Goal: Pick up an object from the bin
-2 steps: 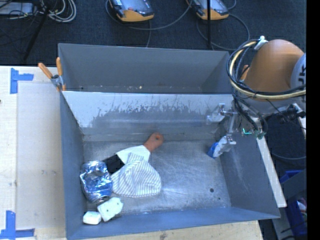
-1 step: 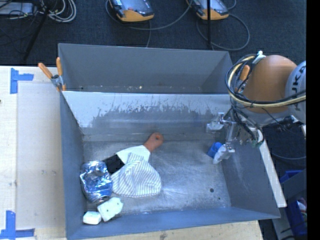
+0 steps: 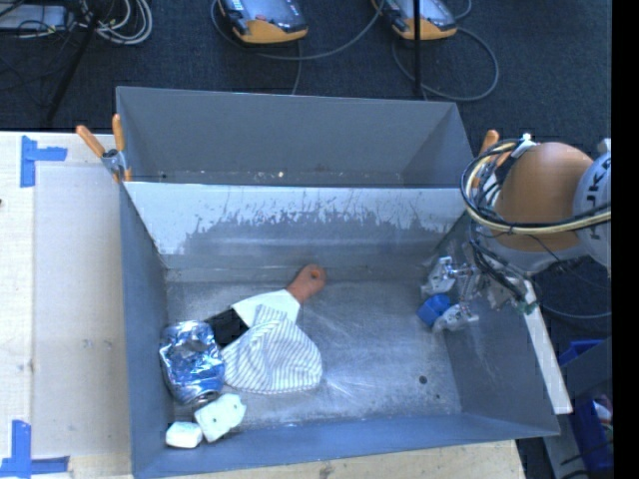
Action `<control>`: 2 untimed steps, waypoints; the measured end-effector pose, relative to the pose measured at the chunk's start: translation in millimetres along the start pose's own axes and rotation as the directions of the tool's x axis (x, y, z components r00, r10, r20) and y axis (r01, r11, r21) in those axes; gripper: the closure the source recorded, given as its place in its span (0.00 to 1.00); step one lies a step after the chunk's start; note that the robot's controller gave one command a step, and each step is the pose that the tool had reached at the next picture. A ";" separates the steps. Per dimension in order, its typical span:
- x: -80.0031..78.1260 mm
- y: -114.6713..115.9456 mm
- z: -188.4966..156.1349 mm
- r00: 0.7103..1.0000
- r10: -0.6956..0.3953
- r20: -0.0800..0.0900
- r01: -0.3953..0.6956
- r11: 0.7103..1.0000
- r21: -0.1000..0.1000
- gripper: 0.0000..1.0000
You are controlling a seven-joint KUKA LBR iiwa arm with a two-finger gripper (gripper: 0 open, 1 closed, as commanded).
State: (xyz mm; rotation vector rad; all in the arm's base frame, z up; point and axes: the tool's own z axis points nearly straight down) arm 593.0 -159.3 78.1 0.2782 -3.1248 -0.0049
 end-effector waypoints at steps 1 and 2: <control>-0.1 0.0 -0.1 1.000 -0.001 0.000 0.001 1.000 0.000 1.00; -0.9 1.2 -182.8 0.992 -0.125 0.013 0.125 0.992 0.009 1.00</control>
Offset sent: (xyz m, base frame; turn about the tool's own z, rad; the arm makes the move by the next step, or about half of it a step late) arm -0.0010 0.0000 0.1783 -0.1261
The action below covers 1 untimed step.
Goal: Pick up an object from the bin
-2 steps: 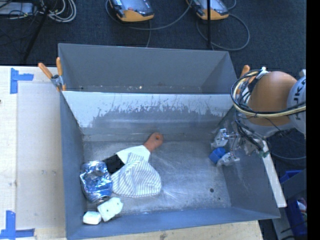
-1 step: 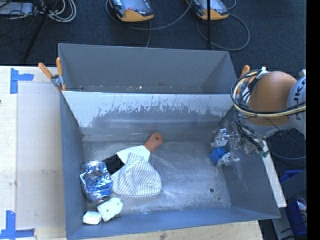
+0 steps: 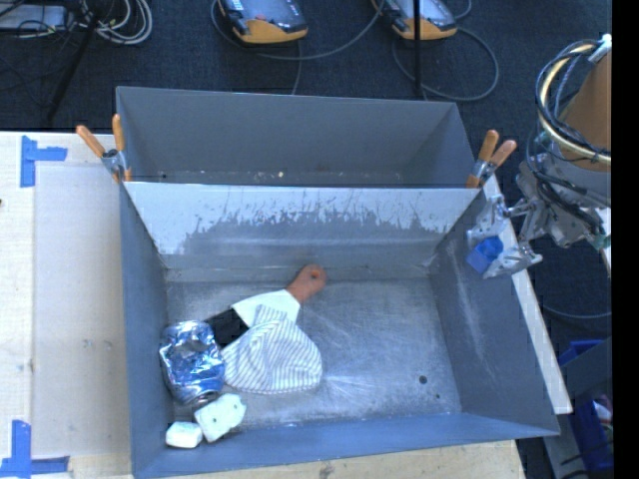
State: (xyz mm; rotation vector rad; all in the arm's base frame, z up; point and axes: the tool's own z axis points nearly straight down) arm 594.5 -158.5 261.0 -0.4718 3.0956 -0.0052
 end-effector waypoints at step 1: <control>1.9 0.0 4.6 1.000 0.004 -0.007 -0.004 1.000 -0.005 1.00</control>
Offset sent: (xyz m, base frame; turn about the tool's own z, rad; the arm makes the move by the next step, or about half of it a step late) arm 0.0000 0.0000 0.0000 0.0000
